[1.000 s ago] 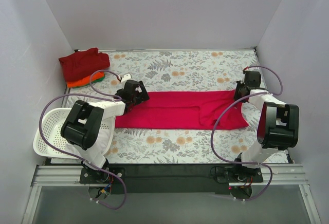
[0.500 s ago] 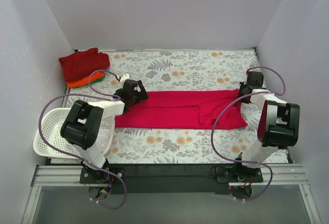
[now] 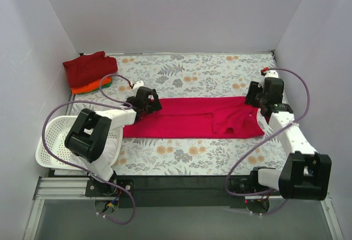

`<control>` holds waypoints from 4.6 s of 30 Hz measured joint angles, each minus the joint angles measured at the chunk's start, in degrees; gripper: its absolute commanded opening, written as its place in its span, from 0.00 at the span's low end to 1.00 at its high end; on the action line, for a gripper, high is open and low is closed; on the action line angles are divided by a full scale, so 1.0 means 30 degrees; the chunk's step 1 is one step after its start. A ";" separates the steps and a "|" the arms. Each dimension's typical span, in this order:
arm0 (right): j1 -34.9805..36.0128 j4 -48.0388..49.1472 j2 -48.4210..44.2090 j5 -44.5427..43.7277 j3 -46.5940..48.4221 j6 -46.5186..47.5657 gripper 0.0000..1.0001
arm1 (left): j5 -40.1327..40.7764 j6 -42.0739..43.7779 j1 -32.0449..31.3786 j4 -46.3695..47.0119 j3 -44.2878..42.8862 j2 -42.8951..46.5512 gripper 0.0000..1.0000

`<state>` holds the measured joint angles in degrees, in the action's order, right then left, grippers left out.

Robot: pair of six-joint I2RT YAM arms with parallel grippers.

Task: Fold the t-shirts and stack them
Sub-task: Fold the tshirt

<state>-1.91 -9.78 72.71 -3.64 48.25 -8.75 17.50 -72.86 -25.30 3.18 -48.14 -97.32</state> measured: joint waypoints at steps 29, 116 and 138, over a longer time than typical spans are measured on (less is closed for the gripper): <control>0.2601 -0.2208 -0.2193 0.1778 -0.6390 -0.1960 0.36 | -0.2463 -0.1282 -0.9770 0.0911 -0.2805 -0.0801 0.82; 0.3060 -0.5850 -0.4881 -0.1617 -0.4444 -0.2178 0.55 | -0.3045 -0.1209 -1.1766 -0.0699 -0.6040 -0.3490 0.80; 0.3075 -0.2470 0.3592 -0.1260 -0.1712 -0.2011 0.47 | 0.1967 0.0095 -0.8138 -0.0852 -0.2004 -0.1770 0.87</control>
<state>7.31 -17.19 83.48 -7.42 43.11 -14.79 23.40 -72.58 -49.71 0.62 -54.15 -102.63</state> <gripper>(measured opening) 0.469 0.873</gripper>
